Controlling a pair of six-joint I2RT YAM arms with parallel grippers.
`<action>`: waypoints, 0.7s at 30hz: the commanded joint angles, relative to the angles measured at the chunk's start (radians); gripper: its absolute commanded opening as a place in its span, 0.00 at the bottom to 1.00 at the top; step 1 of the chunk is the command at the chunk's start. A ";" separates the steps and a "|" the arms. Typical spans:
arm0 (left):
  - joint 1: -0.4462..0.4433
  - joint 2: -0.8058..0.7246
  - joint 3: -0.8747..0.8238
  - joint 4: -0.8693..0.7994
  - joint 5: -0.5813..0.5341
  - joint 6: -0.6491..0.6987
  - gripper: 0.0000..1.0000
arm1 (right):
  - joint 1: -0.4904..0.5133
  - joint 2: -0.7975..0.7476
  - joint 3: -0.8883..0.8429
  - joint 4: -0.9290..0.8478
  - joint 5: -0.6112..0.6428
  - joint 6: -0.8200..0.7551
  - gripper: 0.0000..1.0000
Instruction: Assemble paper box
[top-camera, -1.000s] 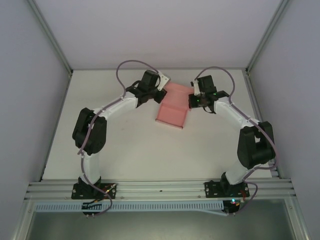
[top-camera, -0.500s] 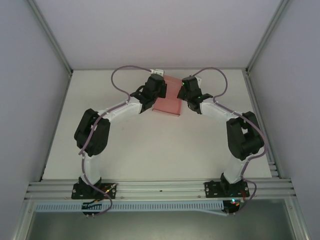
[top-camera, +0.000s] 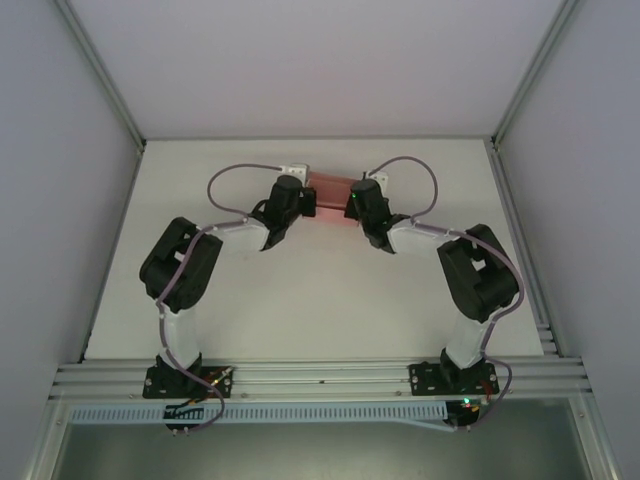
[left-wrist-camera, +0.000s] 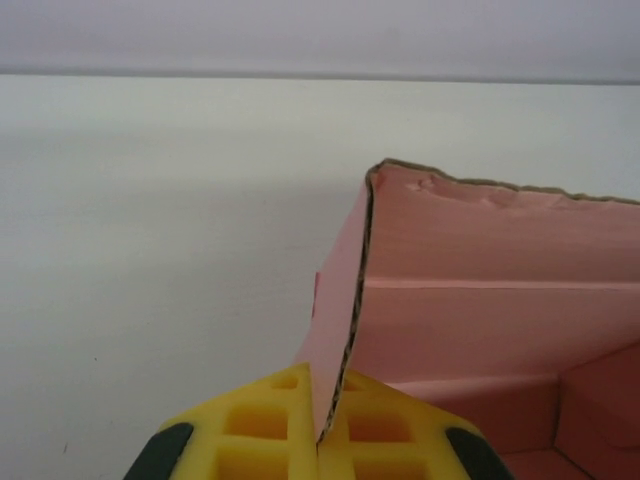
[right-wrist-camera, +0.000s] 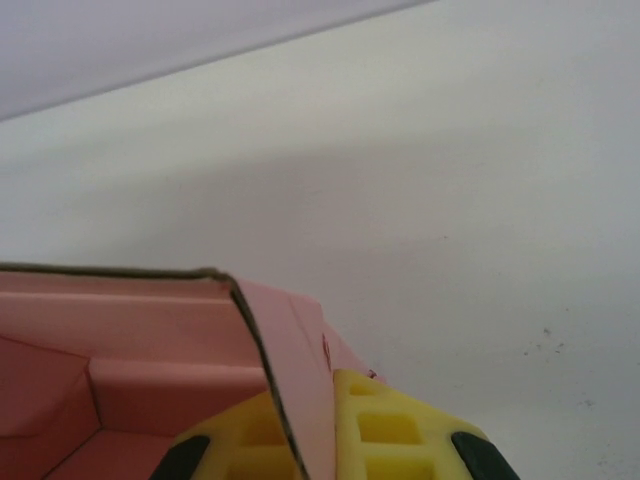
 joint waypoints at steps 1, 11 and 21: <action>-0.008 -0.035 -0.045 0.020 0.038 0.024 0.00 | 0.040 0.010 -0.047 0.101 0.064 -0.028 0.00; -0.020 -0.191 -0.238 0.058 0.044 0.028 0.36 | 0.105 -0.062 -0.158 0.118 0.201 -0.119 0.00; -0.023 -0.393 -0.343 -0.106 0.075 -0.019 0.88 | 0.155 -0.106 -0.295 0.187 0.245 -0.198 0.01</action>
